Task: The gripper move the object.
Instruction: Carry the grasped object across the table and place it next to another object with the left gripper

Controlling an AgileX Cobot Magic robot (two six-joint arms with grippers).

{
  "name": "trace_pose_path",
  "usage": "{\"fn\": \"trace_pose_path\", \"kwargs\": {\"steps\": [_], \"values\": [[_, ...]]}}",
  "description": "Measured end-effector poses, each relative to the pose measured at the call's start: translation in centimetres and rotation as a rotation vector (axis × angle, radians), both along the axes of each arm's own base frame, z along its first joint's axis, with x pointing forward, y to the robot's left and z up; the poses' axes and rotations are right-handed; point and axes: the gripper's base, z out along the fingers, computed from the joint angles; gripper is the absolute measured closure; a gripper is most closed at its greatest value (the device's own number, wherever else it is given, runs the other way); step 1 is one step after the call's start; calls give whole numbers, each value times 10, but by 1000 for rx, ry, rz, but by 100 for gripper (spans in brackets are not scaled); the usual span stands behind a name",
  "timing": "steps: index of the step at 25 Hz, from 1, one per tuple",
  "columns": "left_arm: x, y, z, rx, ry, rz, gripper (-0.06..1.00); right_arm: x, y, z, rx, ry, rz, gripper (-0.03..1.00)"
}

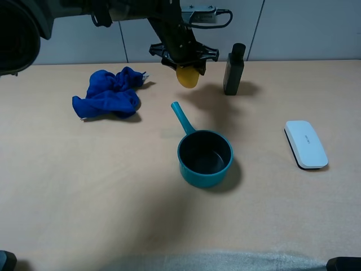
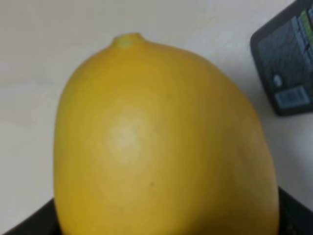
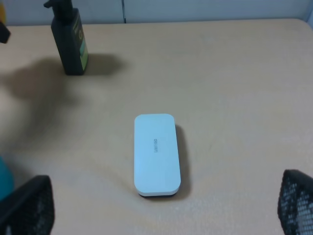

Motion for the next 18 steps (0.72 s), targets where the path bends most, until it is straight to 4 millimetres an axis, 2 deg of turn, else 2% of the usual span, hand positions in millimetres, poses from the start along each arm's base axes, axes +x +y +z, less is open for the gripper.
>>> {"fn": "trace_pose_path", "kwargs": {"steps": [7,18], "values": [[3,-10,-23,-26,-33,-9,32,0,0,0,0,0,0,27],[4,-20,-42,-64,-74,-17,32,0,0,0,5,0,4,27]]}}
